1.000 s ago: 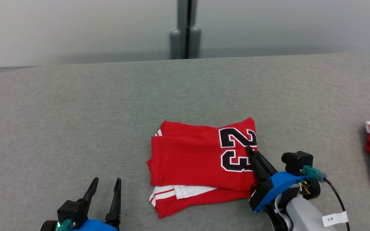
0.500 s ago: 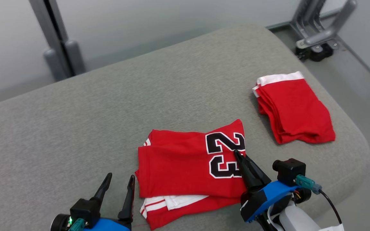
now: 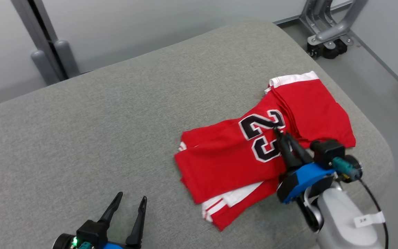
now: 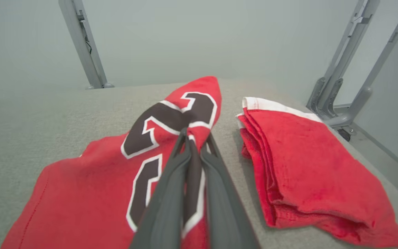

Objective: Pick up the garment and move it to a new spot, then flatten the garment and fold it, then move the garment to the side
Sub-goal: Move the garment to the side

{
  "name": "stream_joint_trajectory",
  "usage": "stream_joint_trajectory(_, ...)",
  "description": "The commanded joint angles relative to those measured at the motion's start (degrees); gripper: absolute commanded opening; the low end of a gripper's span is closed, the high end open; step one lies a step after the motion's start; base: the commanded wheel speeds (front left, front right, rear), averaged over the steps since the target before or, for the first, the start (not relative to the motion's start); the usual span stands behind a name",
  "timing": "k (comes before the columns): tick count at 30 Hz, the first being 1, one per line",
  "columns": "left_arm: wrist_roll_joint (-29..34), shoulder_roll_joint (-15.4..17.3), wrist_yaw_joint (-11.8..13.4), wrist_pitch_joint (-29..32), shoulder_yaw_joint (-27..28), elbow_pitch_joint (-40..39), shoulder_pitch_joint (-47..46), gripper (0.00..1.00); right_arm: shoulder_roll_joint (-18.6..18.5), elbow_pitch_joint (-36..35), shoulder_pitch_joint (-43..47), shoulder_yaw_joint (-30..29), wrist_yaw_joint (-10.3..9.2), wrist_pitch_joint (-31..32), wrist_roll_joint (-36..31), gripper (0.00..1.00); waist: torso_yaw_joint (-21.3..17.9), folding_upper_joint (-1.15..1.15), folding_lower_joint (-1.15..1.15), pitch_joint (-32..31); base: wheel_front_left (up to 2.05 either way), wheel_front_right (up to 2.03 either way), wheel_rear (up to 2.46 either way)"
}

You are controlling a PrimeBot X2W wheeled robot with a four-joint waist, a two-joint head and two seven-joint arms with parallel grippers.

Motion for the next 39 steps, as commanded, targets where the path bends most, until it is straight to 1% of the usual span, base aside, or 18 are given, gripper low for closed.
stream_joint_trajectory(1,-0.23,0.71,-0.07,-0.11,-0.06,-0.07,0.4,1.0,-0.23,0.93,-2.04,-2.55,0.0,0.43,-2.02,0.0,1.71,0.0,0.0,1.07,0.0,0.0,0.0)
stream_joint_trajectory(4,-0.89,1.97,-0.07,-0.11,0.36,-0.01,0.45,1.0,-0.2,2.07,-6.02,-10.43,0.0,2.25,-9.75,0.0,3.94,0.0,0.0,1.63,0.0,0.0,0.0)
stream_joint_trajectory(6,-1.32,2.56,-0.08,-0.11,0.75,-0.04,0.38,1.0,-0.29,1.65,-7.54,-15.82,-0.01,3.81,-15.42,0.0,5.3,0.0,0.0,2.0,0.0,0.0,0.0)
stream_joint_trajectory(10,-2.64,3.23,-0.07,-0.11,2.4,-0.19,-0.2,1.0,-0.77,-1.96,-9.4,-25.96,-0.01,7.73,-25.01,0.0,7.52,0.0,0.0,2.73,0.0,0.0,0.0)
stream_joint_trajectory(12,-2.99,3.39,-0.07,-0.11,2.7,-0.51,-0.41,1.0,-0.92,-4.25,-9.26,-30.07,-0.01,9.32,-28.25,0.0,8.35,0.0,0.0,3.0,0.0,0.0,0.0)
stream_joint_trajectory(16,-3.37,4.27,-0.07,-0.11,3.05,-0.76,-0.61,1.0,-0.89,-10.11,-8.14,-35.49,-0.01,12.44,-33.91,0.0,9.13,0.0,0.0,3.5,0.0,0.0,0.0)
stream_joint_trajectory(21,-3.52,4.8,-0.07,-0.11,2.91,-0.99,-0.78,1.0,-0.75,-14.88,-7.02,-38.39,-0.01,14.59,-37.25,0.0,9.51,0.0,0.0,3.97,0.0,0.0,0.0)
stream_joint_trajectory(22,-3.56,4.9,-0.07,-0.11,2.87,-0.97,-0.84,1.0,-0.71,-15.46,-6.93,-38.79,-0.01,14.38,-37.55,0.14,9.57,0.0,0.0,4.09,0.0,0.0,0.0)
stream_joint_trajectory(23,-3.59,4.99,-0.07,-0.11,2.79,-0.82,-0.91,1.0,-0.67,-15.86,-6.87,-39.19,-0.01,14.02,-37.85,0.79,9.65,0.0,0.0,4.19,0.0,0.0,0.0)
stream_joint_trajectory(24,-3.62,5.08,-0.07,-0.11,2.7,-0.65,-0.98,1.0,-0.62,-16.29,-7.08,-40.1,-0.01,13.68,-37.6,1.0,9.71,0.0,0.0,4.27,0.0,0.0,0.0)
stream_joint_trajectory(28,-3.8,5.31,-0.07,-0.11,3.22,-0.11,-1.31,1.0,-0.35,-17.19,-9.7,-42.79,-0.01,9.28,-36.55,1.0,10.49,0.0,0.0,4.46,0.0,0.0,0.0)
stream_joint_trajectory(30,-3.83,5.03,-0.07,-0.11,3.65,0.13,-1.65,1.0,-0.17,-17.5,-10.81,-42.96,0.0,7.06,-36.13,1.0,11.02,0.0,0.0,4.22,0.0,0.0,0.0)
stream_joint_trajectory(32,-3.71,4.82,-0.07,-0.11,3.95,0.12,-1.76,1.0,-0.14,-17.47,-11.32,-42.84,0.0,6.12,-35.18,1.0,11.3,0.0,0.0,4.04,0.0,0.0,0.0)
stream_joint_trajectory(35,-3.36,4.07,-0.07,-0.1,4.98,0.49,-2.2,1.0,-0.08,-15.88,-11.73,-39.54,0.0,4.21,-31.2,1.0,12.54,0.0,0.0,3.31,0.0,0.0,0.0)
stream_joint_trajectory(39,-2.45,2.76,-0.07,-0.1,7.13,1.0,-2.85,1.0,-0.17,-14.57,-9.65,-33.27,0.0,2.31,-25.05,1.0,14.7,0.0,0.0,2.21,0.0,0.0,0.0)
